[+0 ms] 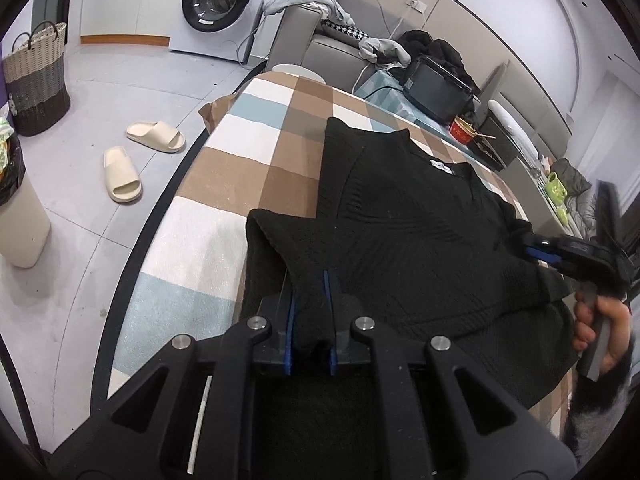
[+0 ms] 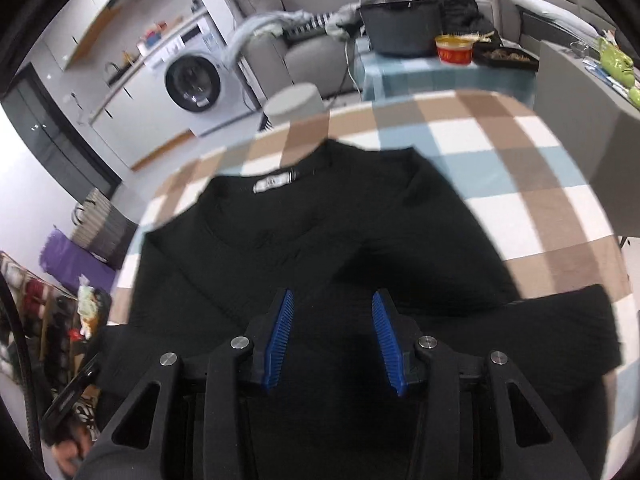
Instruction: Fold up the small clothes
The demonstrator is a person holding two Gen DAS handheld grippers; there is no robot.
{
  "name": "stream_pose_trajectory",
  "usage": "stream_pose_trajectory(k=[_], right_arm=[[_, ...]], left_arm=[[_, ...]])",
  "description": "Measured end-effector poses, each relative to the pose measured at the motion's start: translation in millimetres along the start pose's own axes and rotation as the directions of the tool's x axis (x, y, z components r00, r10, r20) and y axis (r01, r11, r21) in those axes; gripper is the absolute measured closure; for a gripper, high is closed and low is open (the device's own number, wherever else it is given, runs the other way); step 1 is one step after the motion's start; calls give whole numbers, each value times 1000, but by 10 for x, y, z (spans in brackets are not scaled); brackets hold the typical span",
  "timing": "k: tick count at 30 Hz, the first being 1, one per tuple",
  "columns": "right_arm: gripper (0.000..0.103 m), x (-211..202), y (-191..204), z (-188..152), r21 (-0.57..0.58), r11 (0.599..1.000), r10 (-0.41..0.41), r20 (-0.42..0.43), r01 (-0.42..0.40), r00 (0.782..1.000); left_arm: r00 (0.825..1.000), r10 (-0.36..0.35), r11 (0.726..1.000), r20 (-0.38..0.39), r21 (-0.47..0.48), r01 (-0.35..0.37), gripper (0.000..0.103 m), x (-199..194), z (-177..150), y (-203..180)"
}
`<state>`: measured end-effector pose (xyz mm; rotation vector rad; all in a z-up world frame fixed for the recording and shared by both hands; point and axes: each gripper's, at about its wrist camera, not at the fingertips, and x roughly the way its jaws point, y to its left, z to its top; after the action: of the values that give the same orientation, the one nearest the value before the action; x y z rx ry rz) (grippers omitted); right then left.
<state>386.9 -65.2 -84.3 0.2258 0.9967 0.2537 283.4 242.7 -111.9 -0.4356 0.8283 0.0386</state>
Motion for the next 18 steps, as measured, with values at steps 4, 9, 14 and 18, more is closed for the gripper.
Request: stream_pose_trajectory(k=[4, 9, 14, 18], right_arm=[[60, 330, 149, 66, 3, 999, -32, -78, 33, 996], [60, 566, 377, 74, -80, 984, -169, -104, 161, 980], [91, 572, 575, -28, -189, 941, -295, -46, 282, 954], [99, 329, 541, -153, -165, 965, -203, 7, 202, 979]], left_arm=[[1000, -6, 1000, -2, 8, 6, 96, -2, -12, -8], [1000, -24, 1000, -4, 5, 24, 96, -10, -12, 20], [999, -40, 999, -7, -6, 40, 96, 14, -20, 73], [999, -32, 1000, -13, 0, 32, 96, 26, -15, 71]])
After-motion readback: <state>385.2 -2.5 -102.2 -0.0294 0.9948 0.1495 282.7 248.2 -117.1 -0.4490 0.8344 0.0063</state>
